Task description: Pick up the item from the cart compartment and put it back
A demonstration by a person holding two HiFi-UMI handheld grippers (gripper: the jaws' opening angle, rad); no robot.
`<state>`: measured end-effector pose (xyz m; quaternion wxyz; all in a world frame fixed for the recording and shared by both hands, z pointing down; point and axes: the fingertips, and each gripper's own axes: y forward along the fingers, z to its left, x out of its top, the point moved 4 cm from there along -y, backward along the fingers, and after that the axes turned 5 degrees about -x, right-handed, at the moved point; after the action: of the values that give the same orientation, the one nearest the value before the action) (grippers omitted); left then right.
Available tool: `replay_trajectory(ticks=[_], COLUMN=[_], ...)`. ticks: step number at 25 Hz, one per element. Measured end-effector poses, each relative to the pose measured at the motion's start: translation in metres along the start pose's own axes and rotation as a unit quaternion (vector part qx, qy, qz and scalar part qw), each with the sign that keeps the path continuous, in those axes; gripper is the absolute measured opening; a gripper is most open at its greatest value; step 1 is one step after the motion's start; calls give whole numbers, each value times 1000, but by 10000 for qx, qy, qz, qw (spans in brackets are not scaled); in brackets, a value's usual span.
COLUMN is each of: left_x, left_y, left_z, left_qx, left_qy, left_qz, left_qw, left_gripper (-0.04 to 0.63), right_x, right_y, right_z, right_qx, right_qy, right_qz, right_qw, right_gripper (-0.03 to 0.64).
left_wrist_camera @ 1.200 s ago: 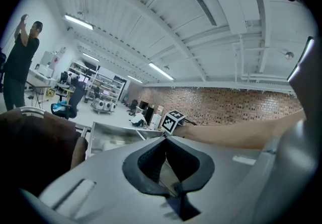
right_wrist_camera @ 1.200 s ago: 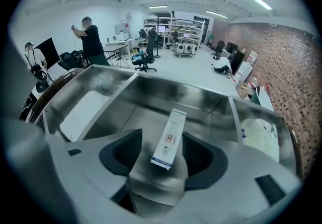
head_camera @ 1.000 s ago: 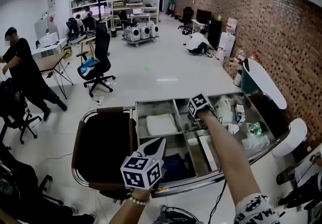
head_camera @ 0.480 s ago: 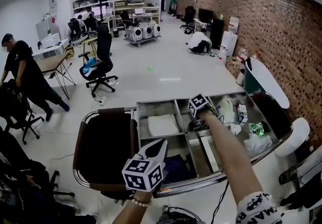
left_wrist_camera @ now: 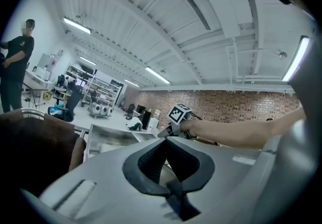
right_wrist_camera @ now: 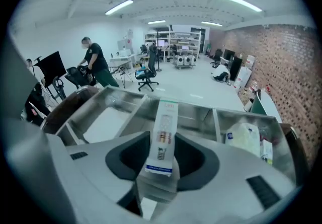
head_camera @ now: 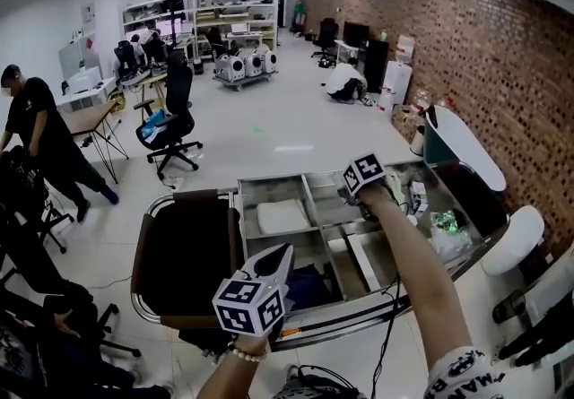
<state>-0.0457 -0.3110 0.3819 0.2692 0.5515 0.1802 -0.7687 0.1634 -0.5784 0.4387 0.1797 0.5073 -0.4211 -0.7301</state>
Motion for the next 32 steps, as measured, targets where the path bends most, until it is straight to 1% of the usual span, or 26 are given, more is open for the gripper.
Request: replay_trajectory(ticks=[3,8,13,19,23,29,32], left_x=[-3,-7,-16,-30,-38,-53,-62], left_y=[-17,-52,-76,-116,-125,-133,-136], left_z=[-8,-24,-52,-48,-58,-84,-94], left_qx=[56,120,203,273,434,692,795], left_qy=[109,174,245,392,548,755,761], left_qz=[-14,-79,-39,-26,-29,-14,-38], left_qw=[9999,9997,9995,9989,9976,9947,9939], left_gripper=[2,2,2,2,2,2,2], right_x=[1,-18,-61,-117,-157,-214,-238], right_y=[-47,-129,-201,-256,-283,-307,-318], right_z=[10,42,75,139,152,160,162], right_qx=[199,530,671,712,801,863,925], right_qy=[183,356,230,205,180,133,233], right_qz=[-677,-1622,-2266,-3018,-3307,-3465,-3586], right_qw=[9973,9847,9714,9505,9402,9340,9286], right_gripper=[166,166,166,166,166,166,164])
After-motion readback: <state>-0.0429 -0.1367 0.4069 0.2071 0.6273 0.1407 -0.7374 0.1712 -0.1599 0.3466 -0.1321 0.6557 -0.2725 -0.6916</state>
